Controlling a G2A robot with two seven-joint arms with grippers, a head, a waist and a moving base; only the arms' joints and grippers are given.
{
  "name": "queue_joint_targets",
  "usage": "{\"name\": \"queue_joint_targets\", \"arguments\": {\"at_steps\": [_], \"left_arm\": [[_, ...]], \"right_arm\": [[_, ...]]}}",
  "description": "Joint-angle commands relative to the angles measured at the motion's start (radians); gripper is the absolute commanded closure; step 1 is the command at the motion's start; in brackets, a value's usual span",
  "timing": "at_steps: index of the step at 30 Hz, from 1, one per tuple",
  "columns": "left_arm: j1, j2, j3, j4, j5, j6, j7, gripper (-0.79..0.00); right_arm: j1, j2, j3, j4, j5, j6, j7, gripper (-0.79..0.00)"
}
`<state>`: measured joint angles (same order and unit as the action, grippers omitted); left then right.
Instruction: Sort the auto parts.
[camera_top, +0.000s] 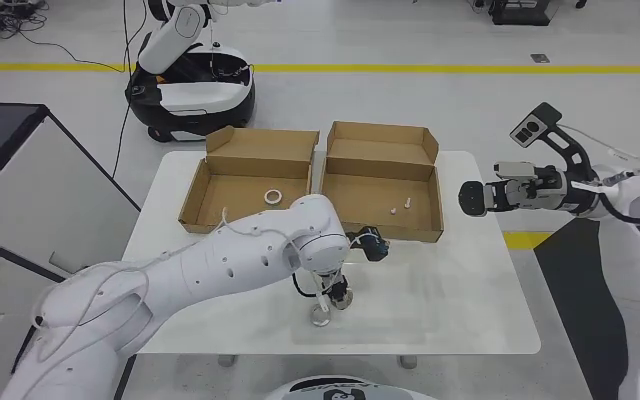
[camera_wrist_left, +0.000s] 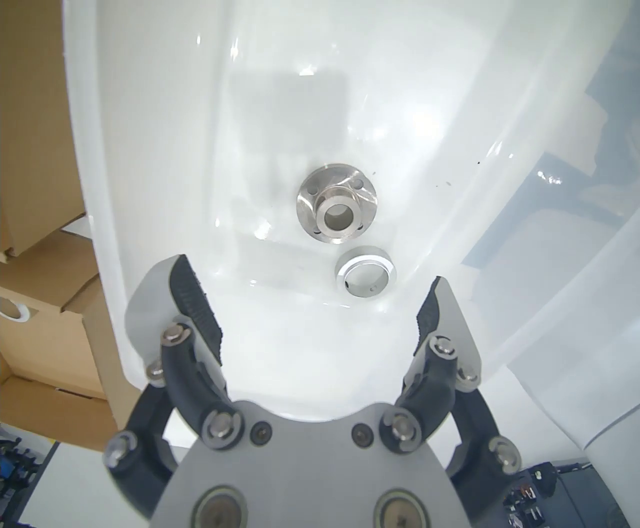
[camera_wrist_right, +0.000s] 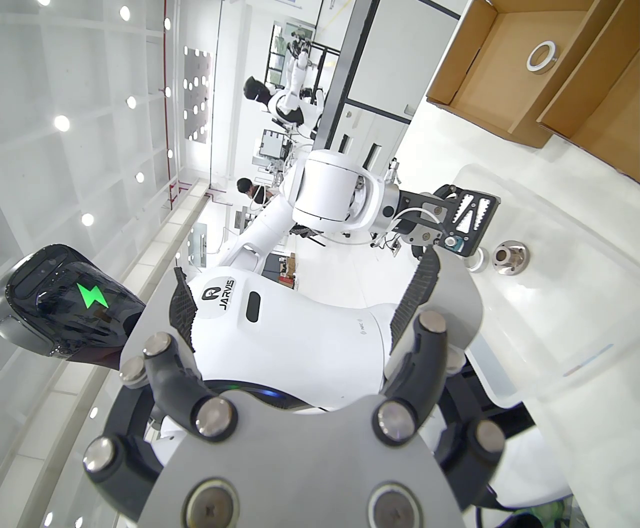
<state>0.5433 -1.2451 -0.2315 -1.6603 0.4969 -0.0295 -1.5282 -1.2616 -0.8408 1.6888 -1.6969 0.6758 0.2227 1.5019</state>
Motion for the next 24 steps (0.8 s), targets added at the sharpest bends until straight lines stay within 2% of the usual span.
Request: {"name": "queue_joint_targets", "arguments": {"at_steps": [1,10,24], "left_arm": [[0.0,-0.006,0.003,0.004,0.007,0.004,-0.005,-0.785],[0.006,-0.026,0.038,0.023,0.025,-0.043,-0.005,-0.785],[0.042,-0.054,0.04,0.073,0.022,-0.112,0.026,-0.785]], "right_arm": [[0.0,0.0,0.0,0.0,0.0,0.0,0.0,-0.785],[0.0,0.0,0.0,0.0,0.0,0.0,0.0,-0.785],[0.0,0.0,0.0,0.0,0.0,0.0,0.0,-0.785]]}}
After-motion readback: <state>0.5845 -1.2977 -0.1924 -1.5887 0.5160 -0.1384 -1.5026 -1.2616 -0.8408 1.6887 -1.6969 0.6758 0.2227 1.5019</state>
